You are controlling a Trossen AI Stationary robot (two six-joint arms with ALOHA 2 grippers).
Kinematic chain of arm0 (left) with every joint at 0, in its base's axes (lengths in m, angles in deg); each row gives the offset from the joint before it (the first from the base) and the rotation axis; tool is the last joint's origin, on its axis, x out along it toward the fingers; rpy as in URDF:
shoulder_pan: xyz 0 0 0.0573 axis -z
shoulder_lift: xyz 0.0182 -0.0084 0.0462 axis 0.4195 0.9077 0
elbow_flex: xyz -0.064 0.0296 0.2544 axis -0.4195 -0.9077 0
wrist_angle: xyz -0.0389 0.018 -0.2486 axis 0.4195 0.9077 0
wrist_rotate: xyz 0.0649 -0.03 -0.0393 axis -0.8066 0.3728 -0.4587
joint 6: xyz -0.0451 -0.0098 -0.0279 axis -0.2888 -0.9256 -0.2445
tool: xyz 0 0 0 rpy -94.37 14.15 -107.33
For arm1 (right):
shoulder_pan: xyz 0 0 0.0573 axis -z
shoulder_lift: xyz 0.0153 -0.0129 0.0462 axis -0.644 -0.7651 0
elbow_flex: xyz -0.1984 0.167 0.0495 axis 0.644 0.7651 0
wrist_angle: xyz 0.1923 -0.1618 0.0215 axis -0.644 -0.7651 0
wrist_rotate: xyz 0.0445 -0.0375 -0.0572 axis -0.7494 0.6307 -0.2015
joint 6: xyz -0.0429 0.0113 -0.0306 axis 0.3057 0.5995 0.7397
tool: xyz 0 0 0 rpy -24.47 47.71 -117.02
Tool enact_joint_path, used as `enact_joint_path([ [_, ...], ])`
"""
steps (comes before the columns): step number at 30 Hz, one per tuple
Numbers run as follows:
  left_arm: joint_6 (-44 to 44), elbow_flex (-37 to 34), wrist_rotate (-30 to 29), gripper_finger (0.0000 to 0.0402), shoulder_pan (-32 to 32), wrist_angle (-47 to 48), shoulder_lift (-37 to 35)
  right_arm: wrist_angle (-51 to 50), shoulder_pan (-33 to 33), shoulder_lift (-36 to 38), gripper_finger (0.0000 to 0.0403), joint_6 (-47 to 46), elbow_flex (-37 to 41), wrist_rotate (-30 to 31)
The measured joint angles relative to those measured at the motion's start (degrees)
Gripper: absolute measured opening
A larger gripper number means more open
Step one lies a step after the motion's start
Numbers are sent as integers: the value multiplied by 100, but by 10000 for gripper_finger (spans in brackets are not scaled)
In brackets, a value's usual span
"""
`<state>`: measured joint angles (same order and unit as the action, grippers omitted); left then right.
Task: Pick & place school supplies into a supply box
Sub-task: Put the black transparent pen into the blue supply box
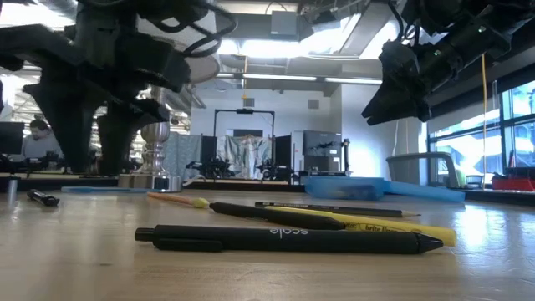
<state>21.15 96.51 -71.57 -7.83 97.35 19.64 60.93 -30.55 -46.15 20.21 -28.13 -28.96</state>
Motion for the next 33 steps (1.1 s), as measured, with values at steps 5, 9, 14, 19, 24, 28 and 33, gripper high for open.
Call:
enact_joint_path([
  [5,205,-29,-83,193,7,890,-2,-76,0,0,136,-16,0,0],
  [9,218,-380,48,187,12,827,-2,-74,0,0,136,-15,0,0],
  [14,218,-764,-134,180,-7,705,-2,-74,0,2,136,-13,0,2],
  [19,228,-997,-125,171,-63,268,-33,-69,0,2,136,-20,0,0],
  [24,502,-1038,-58,154,-66,214,-28,-69,0,2,136,-24,0,2],
  [28,565,-1038,-55,129,-63,194,-24,-70,-1,1,136,-26,0,0],
  [33,539,-1039,-52,92,-61,154,-17,-71,0,1,136,-20,0,1],
])
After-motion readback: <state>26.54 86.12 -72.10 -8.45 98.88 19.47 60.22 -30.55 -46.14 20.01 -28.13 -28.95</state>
